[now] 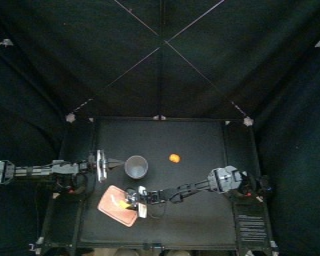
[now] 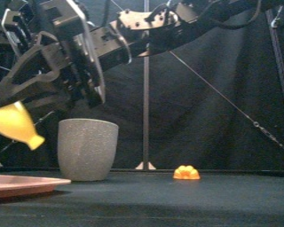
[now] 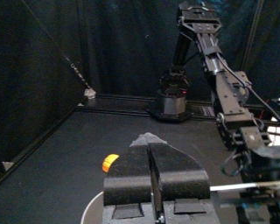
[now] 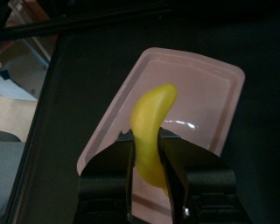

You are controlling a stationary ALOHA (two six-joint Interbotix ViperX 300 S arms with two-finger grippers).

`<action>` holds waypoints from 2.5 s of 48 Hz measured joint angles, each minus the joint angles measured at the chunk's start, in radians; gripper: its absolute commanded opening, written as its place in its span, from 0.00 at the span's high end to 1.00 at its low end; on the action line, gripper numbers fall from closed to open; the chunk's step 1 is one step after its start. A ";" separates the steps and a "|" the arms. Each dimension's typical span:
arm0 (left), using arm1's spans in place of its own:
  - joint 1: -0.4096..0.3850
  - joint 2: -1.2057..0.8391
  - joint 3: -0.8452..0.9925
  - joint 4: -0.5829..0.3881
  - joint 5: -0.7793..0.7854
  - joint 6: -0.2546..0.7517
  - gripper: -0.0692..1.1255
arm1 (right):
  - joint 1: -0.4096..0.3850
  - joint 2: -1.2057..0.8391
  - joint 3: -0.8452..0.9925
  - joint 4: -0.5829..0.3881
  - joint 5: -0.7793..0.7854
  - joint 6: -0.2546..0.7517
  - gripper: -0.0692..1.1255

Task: Pick the banana then place it on the pink plate
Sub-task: Drop banana on the pink plate and return to neutral

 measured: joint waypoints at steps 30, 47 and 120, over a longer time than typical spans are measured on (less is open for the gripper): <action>0.003 -0.003 0.009 -0.002 0.000 0.000 0.96 | -0.009 -0.018 0.040 -0.012 -0.029 0.000 0.22; 0.002 -0.005 0.023 -0.002 0.000 0.000 0.96 | -0.069 -0.356 0.535 0.017 -0.522 -0.002 0.22; 0.005 -0.006 0.049 -0.002 0.000 -0.002 0.96 | -0.268 -1.008 1.140 -0.074 -0.696 -0.005 0.22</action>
